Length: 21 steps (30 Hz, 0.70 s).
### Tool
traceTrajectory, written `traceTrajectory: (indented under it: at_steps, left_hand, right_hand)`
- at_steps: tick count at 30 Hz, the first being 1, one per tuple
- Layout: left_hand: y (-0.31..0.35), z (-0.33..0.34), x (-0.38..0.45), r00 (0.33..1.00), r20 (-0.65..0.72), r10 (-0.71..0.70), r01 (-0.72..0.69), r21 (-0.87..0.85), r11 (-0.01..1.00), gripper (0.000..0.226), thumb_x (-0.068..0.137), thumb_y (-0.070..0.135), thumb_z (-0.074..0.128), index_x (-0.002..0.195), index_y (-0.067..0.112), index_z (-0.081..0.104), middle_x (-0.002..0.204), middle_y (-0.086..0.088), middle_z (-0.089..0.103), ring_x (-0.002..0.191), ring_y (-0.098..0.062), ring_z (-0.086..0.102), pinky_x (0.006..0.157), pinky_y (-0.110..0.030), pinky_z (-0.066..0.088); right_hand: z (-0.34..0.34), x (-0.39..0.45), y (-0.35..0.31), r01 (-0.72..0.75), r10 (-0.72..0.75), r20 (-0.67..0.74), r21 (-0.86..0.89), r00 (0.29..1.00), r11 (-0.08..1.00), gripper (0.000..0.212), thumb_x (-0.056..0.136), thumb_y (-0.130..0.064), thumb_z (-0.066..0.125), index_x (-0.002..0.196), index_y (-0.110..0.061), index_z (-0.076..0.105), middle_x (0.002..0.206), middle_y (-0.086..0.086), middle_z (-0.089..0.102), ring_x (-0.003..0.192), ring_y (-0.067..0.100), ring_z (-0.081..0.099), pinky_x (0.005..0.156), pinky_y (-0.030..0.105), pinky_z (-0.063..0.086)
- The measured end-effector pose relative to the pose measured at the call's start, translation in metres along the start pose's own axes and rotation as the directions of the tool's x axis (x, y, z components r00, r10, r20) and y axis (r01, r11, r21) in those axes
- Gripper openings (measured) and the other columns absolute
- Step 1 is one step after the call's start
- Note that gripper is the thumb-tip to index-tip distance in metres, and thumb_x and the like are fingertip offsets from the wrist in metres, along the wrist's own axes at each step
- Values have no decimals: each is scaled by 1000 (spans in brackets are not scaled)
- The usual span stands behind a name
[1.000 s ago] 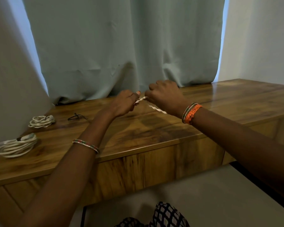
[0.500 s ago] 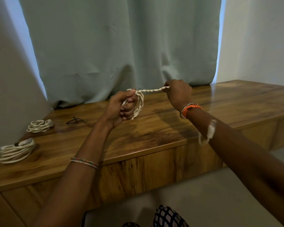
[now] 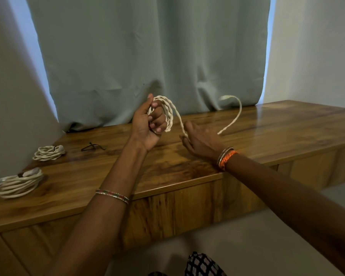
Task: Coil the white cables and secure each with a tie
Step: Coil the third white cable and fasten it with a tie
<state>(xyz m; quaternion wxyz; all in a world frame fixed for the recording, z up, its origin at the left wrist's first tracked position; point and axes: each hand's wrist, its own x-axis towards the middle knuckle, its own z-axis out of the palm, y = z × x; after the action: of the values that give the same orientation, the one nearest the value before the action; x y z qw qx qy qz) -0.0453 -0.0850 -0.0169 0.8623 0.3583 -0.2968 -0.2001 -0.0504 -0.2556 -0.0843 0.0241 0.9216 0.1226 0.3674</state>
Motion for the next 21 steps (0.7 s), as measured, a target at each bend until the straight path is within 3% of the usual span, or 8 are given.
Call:
traceTrajectory:
  at_steps: [3, 6, 10, 13, 17, 21]
  left_hand:
    - [1, 2, 5, 999, 47, -7, 11, -94, 995, 41, 101, 40, 24, 69, 18, 37, 35, 6, 31, 27, -6, 28, 30, -14, 22]
    - [-2, 3, 7, 993, 110, -48, 67, -170, 983, 44, 100, 42, 21, 74, 14, 42, 46, 7, 37, 36, -5, 34, 38, -17, 32]
    - [-8, 5, -1, 974, 185, -133, 159, -133, 978, 28, 95, 26, 28, 80, 9, 46, 61, 5, 41, 47, -7, 38, 47, -20, 38]
    - [-14, 14, -5, 963, 206, -174, 202, -120, 972, 13, 88, 18, 36, 81, 9, 44, 59, 6, 42, 45, -5, 39, 46, -17, 41]
    - [-17, 9, 5, 988, 96, -119, 128, -90, 988, 25, 95, 15, 29, 73, 16, 39, 52, 8, 43, 42, -2, 40, 45, -14, 40]
    - [-21, -1, 25, 983, -135, 126, -120, 50, 992, 32, 100, 9, 26, 71, 18, 33, 44, 8, 43, 36, -4, 39, 41, -15, 40]
  right_hand:
    - [0, -1, -18, 45, -45, 43, 1, 998, 999, 35, 100, -36, 30, 119, -9, 41, 106, 15, 63, 80, 39, 63, 57, 34, 31]
    - [2, 1, -26, 20, -4, 119, -131, 993, 991, 28, 100, -27, 31, 117, -9, 44, 104, 13, 67, 88, 34, 64, 61, 34, 33]
    - [4, 6, -35, -101, 171, 265, -259, 949, 961, 26, 97, -14, 35, 116, -6, 50, 116, 11, 63, 106, 29, 61, 80, 35, 45]
    - [6, 16, -35, -103, 217, 298, -355, 930, 929, 28, 99, -16, 34, 120, -10, 52, 123, 8, 59, 112, 24, 59, 84, 33, 45]
    - [2, 7, -45, -7, 158, 354, -392, 922, 920, 28, 99, -17, 36, 120, -12, 55, 126, 6, 57, 114, 23, 58, 84, 31, 45]
    - [-24, -8, -68, 94, -40, 332, -149, 943, 984, 31, 97, -25, 43, 120, -7, 52, 122, 13, 60, 109, 30, 59, 82, 35, 45]
